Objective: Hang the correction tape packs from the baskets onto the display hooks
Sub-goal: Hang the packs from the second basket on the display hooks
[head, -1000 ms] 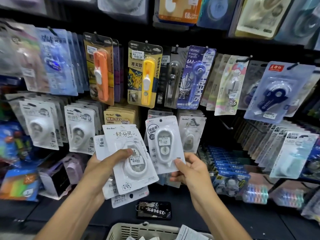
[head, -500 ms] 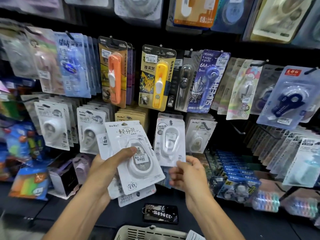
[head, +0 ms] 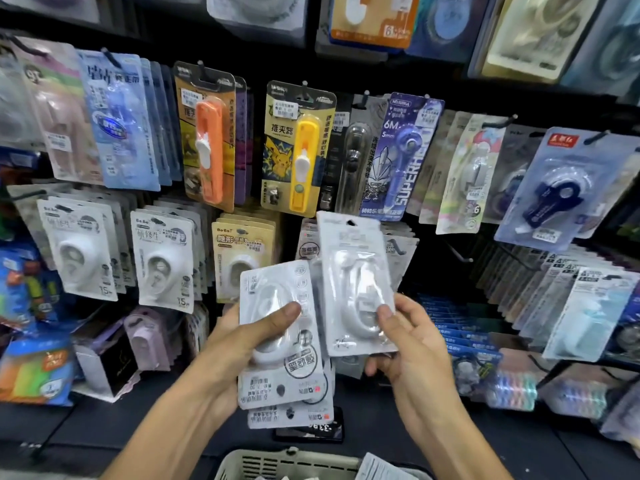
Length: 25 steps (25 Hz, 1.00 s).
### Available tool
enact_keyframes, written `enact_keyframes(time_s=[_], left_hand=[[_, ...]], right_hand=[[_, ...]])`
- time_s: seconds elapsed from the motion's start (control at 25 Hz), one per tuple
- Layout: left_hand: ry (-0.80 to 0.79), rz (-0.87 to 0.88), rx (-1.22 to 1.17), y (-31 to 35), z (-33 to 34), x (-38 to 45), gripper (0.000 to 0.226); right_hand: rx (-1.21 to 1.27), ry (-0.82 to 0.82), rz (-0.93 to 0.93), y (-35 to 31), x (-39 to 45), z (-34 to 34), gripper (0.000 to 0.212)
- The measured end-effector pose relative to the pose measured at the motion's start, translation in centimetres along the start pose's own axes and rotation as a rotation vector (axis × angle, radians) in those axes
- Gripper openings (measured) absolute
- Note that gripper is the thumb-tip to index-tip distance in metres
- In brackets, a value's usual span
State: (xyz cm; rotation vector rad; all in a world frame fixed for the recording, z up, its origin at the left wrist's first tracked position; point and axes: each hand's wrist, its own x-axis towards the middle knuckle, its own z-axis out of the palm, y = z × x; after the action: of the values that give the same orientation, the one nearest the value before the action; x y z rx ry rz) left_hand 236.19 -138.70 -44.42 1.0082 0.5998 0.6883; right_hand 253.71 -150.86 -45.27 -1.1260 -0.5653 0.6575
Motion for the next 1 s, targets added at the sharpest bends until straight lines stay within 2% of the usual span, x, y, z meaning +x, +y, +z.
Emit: enact_keyframes(time_s=[0.12,0.24,0.4,0.64,0.72,0.8,0.96,1.0], left_hand=[[0.008,0.000,-0.029,-0.2,0.5,0.4,0.082],[0.005,0.019,-0.051,-0.4,1.2,0.7,0.064],[-0.001,0.019,-0.055,-0.9,1.8,1.0,0.044],[0.022,0.048,0.017,-1.4,2.4,0.8,0.062],[0.037,0.067,0.030,-1.4,2.4,0.8,0.062],[0.064,0.082,0.030,-1.4,2.3,0.8,0.063],[0.102,0.096,0.007,-1.9,2.6,0.8,0.060],[0.110,0.094,0.002,-2.0,2.6,0.9,0.056]], right_hand=[[-0.185,0.260,-0.099,-0.8,0.3,-4.0,0.029],[-0.319,0.322,-0.153,-0.6,-0.1,-5.6,0.015],[-0.348,0.322,-0.130,0.1,-0.6,-5.5,0.008],[-0.303,0.410,-0.137,0.2,0.4,-4.3,0.010],[-0.246,0.341,-0.051,0.2,0.8,-3.6,0.021],[-0.293,0.198,0.034,0.5,0.4,-2.7,0.042],[-0.493,-0.274,0.032,1.8,-2.3,-0.1,0.039],[-0.548,-0.315,0.017,2.1,-2.8,0.5,0.041]])
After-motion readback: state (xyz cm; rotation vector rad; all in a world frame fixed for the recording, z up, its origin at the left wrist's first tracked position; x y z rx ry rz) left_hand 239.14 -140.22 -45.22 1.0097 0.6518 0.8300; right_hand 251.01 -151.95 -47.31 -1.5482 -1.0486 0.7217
